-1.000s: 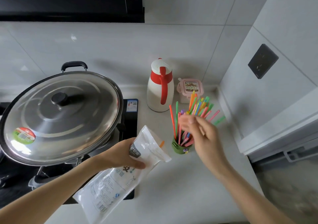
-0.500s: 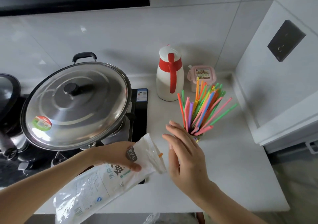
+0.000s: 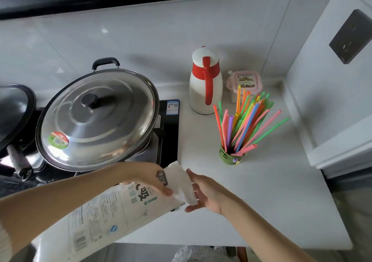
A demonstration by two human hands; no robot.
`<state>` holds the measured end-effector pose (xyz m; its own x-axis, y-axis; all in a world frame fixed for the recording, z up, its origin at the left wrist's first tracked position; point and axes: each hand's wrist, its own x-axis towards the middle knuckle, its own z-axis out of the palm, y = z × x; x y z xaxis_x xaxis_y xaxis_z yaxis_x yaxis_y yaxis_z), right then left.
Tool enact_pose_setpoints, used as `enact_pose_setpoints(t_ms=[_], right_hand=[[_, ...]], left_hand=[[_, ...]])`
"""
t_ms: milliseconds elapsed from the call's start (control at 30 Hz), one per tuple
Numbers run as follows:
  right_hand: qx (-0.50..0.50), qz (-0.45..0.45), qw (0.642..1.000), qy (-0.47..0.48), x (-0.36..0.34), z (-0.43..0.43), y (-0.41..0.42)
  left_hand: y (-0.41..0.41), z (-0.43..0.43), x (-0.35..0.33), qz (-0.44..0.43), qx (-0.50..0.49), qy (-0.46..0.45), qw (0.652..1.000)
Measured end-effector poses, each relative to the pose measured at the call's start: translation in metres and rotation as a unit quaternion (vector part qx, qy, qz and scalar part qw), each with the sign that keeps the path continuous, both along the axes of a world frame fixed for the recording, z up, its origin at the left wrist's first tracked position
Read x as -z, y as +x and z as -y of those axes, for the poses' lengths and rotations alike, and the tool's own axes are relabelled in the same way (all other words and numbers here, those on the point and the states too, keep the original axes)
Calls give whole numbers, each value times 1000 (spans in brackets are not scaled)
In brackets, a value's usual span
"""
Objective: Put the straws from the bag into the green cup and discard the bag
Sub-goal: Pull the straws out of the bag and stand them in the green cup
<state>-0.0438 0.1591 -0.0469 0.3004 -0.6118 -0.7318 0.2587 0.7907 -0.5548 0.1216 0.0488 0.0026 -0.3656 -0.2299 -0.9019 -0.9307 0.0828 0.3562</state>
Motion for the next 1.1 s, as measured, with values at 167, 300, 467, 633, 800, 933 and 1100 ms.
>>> enact_pose_setpoints(t_ms=[167, 300, 467, 633, 800, 933, 1100], right_hand=[[49, 7, 999, 2, 17, -7, -12], [75, 36, 994, 66, 33, -9, -24], [76, 51, 992, 81, 40, -5, -27], [122, 78, 986, 79, 48, 0, -25], [179, 115, 970, 116, 58, 0, -23], [194, 143, 965, 105, 66, 0, -16], [176, 87, 978, 73, 68, 1, -5]], left_hand=[[-13, -2, 10, 57, -55, 96, 992], [-20, -5, 10, 102, -115, 185, 971], [-19, -6, 17, 102, -102, 211, 967], [-19, -15, 24, 61, -66, 116, 989], [-15, -25, 38, 9, -70, 37, 997], [-11, -30, 42, -29, -67, 4, 997], [-6, -34, 45, -70, -85, -39, 993]])
